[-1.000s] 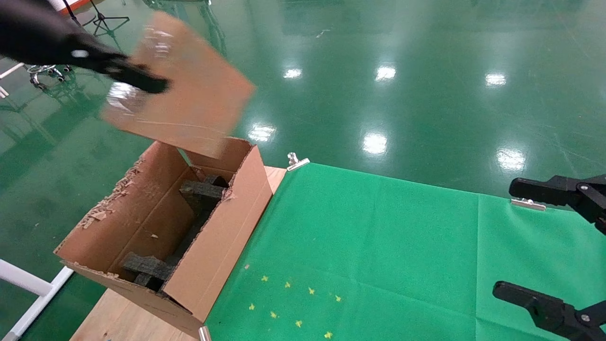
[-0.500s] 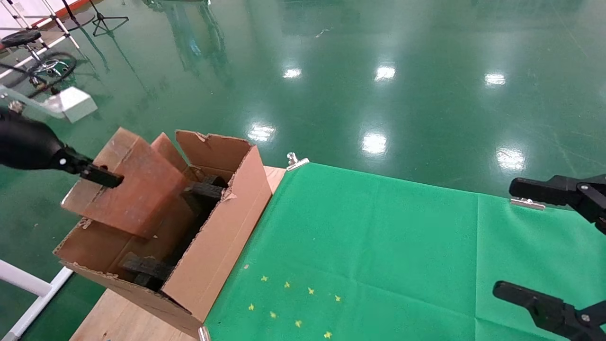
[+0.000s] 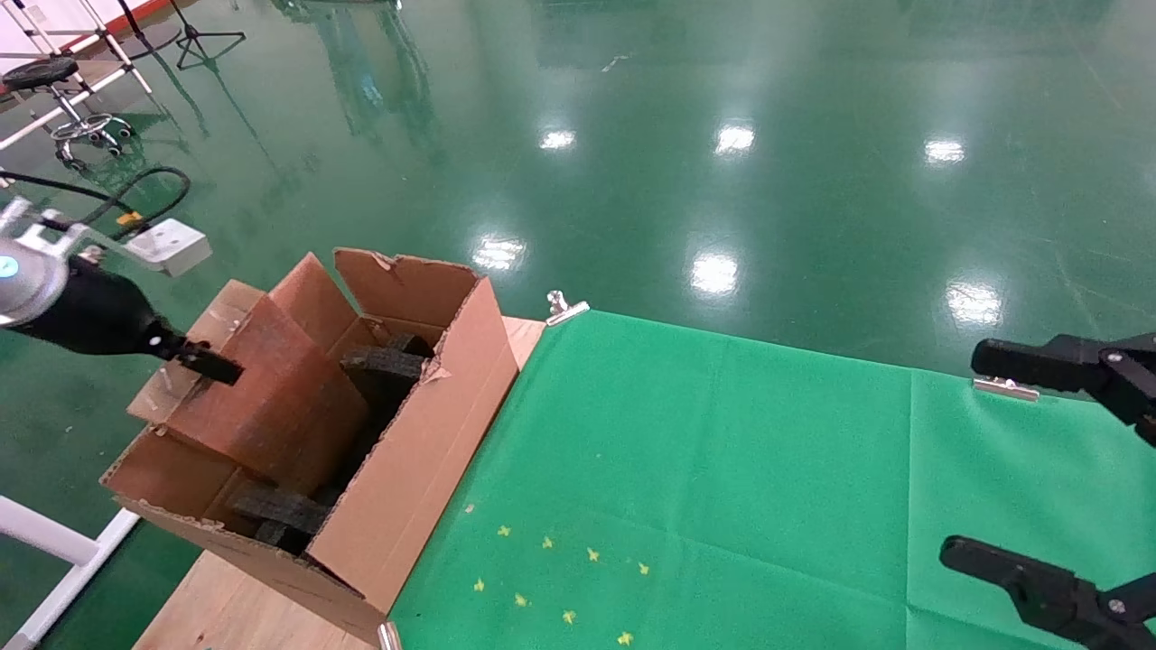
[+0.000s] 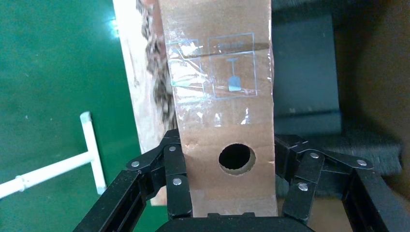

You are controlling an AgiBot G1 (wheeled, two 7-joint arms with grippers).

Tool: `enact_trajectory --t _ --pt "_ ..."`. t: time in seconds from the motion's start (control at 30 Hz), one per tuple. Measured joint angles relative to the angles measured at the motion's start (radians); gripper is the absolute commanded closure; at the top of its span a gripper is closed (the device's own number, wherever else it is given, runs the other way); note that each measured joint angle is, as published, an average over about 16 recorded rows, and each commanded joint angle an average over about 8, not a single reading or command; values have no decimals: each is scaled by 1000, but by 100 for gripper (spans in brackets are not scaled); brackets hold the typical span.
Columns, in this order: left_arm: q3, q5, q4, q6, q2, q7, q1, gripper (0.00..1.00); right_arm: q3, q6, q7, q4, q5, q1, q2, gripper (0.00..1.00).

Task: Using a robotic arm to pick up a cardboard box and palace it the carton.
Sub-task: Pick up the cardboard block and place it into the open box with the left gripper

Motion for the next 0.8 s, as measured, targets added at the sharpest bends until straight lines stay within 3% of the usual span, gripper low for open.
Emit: enact_trajectory --t 0.5,0.8 --pt "-33 -52 190 -251 116 -14 220 100 0 0 0 0 0 0 0 0" --pt "-61 -94 210 -257 129 -18 301 100 0 0 0 0 0 0 0 0"
